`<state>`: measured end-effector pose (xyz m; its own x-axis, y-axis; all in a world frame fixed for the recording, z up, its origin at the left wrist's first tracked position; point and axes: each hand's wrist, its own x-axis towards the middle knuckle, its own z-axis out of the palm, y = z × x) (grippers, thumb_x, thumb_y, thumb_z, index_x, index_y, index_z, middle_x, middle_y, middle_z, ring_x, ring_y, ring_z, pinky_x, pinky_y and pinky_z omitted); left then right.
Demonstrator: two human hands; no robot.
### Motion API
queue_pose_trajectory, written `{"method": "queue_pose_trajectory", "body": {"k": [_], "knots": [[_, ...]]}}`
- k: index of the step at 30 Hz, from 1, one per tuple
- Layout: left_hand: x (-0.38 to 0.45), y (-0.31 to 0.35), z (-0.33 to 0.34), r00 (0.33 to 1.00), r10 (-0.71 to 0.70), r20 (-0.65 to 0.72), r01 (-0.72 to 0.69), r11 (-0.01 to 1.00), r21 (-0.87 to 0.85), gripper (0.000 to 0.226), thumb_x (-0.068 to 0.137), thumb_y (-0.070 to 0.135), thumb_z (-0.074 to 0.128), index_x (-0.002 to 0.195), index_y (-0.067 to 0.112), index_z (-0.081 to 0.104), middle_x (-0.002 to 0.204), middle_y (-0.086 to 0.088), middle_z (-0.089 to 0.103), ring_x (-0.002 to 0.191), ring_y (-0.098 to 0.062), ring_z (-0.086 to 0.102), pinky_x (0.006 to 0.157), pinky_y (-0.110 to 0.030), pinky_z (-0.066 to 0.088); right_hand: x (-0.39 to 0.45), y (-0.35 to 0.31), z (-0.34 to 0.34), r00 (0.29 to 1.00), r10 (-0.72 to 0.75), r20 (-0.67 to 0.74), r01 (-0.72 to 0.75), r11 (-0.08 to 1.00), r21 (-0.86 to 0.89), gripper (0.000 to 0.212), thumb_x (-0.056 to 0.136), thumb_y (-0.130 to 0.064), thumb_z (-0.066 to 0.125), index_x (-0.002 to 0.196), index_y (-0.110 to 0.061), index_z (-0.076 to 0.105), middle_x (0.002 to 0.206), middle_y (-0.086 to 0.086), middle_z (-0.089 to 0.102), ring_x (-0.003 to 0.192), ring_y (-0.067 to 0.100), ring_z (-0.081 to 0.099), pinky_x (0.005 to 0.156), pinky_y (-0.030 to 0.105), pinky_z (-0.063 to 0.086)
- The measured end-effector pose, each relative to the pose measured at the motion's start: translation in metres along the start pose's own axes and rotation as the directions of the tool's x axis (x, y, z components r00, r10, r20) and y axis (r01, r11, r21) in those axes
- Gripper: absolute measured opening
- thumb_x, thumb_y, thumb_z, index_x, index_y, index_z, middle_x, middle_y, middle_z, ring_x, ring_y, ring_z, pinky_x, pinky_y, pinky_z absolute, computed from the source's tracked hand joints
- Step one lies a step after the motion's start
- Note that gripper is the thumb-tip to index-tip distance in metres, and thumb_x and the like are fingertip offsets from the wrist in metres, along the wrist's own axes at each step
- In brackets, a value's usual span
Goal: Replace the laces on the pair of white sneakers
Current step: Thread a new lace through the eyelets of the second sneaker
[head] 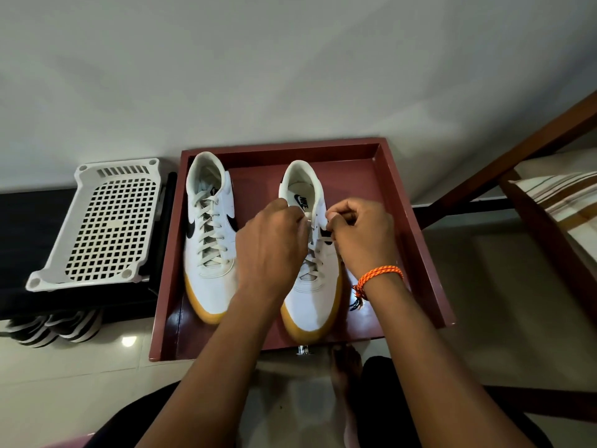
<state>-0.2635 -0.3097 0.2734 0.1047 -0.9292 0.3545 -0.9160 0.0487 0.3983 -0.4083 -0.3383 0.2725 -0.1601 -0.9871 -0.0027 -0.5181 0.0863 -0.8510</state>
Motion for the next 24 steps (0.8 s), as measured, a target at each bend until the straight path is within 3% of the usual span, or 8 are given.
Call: {"method": "queue_pose_trajectory", "body": {"k": [3,5,8,11,14,18,24], "knots": [[-0.005,0.008,0.006,0.999,-0.006,0.032,0.001,0.988,0.156,0.023,0.1,0.026,0.068,0.079,0.015,0.069,0.078,-0.001,0.064,0.063,-0.03,0.062,0.052,-0.033,0.036,-0.001,0.002,0.003,0.997,-0.008,0.071,0.012,0.998,-0.054,0.013,0.095,-0.011,0.069,0.095,-0.019,0.079,0.087,-0.006,0.075,0.081,0.01,0.07,0.073,0.029,0.057],[-0.005,0.008,0.01,0.995,-0.075,0.069,0.065,0.989,0.135,0.024,0.1,0.027,0.065,0.079,0.016,0.069,0.078,-0.003,0.065,0.066,-0.031,0.062,0.055,-0.034,0.037,-0.002,0.003,0.005,0.991,0.015,0.13,-0.007,0.998,-0.065,0.016,0.096,-0.011,0.068,0.107,-0.018,0.078,0.099,-0.003,0.077,0.091,0.014,0.071,0.083,0.03,0.058],[-0.003,0.007,0.015,0.968,-0.219,0.124,0.234,0.964,-0.123,0.02,0.099,0.03,0.067,0.088,0.02,0.081,0.08,0.0,0.076,0.071,-0.024,0.069,0.058,-0.037,0.051,-0.004,0.003,0.004,0.982,0.046,0.182,-0.032,0.996,-0.078,0.026,0.097,-0.012,0.069,0.122,-0.015,0.077,0.112,0.001,0.078,0.103,0.016,0.072,0.089,0.026,0.055],[0.0,0.007,0.017,0.917,-0.352,0.187,0.397,0.85,-0.346,0.011,0.096,0.027,0.076,0.093,0.022,0.086,0.083,0.005,0.08,0.07,-0.013,0.073,0.067,-0.038,0.062,-0.004,0.001,-0.001,0.98,0.045,0.195,-0.026,0.995,-0.1,0.026,0.096,-0.013,0.072,0.121,-0.016,0.078,0.111,-0.002,0.078,0.1,0.013,0.072,0.087,0.024,0.056],[0.0,0.005,0.02,0.872,-0.427,0.24,0.489,0.754,-0.439,0.009,0.095,0.026,0.08,0.092,0.02,0.086,0.081,0.006,0.08,0.068,-0.01,0.074,0.07,-0.035,0.063,-0.004,-0.001,-0.007,0.975,0.058,0.214,-0.032,0.992,-0.124,0.02,0.091,-0.014,0.076,0.11,-0.019,0.081,0.1,-0.005,0.079,0.09,0.009,0.072,0.078,0.023,0.056],[-0.003,0.004,0.026,0.827,-0.478,0.297,0.561,0.661,-0.498,0.008,0.094,0.028,0.082,0.093,0.021,0.087,0.083,0.006,0.081,0.071,-0.008,0.075,0.07,-0.032,0.062,-0.004,0.0,-0.008,0.972,0.057,0.229,-0.032,0.993,-0.113,0.021,0.088,-0.013,0.079,0.107,-0.019,0.083,0.095,-0.005,0.08,0.087,0.009,0.073,0.084,0.029,0.061],[-0.01,0.011,0.029,0.861,-0.451,0.233,0.508,0.779,-0.367,0.011,0.096,0.03,0.076,0.099,0.027,0.086,0.086,0.002,0.081,0.068,-0.021,0.073,0.065,-0.036,0.061,-0.007,0.001,-0.004,0.981,0.021,0.191,0.007,0.989,-0.146,0.016,0.092,-0.014,0.078,0.107,-0.018,0.083,0.098,-0.002,0.08,0.088,0.013,0.073,0.082,0.029,0.059]]}}
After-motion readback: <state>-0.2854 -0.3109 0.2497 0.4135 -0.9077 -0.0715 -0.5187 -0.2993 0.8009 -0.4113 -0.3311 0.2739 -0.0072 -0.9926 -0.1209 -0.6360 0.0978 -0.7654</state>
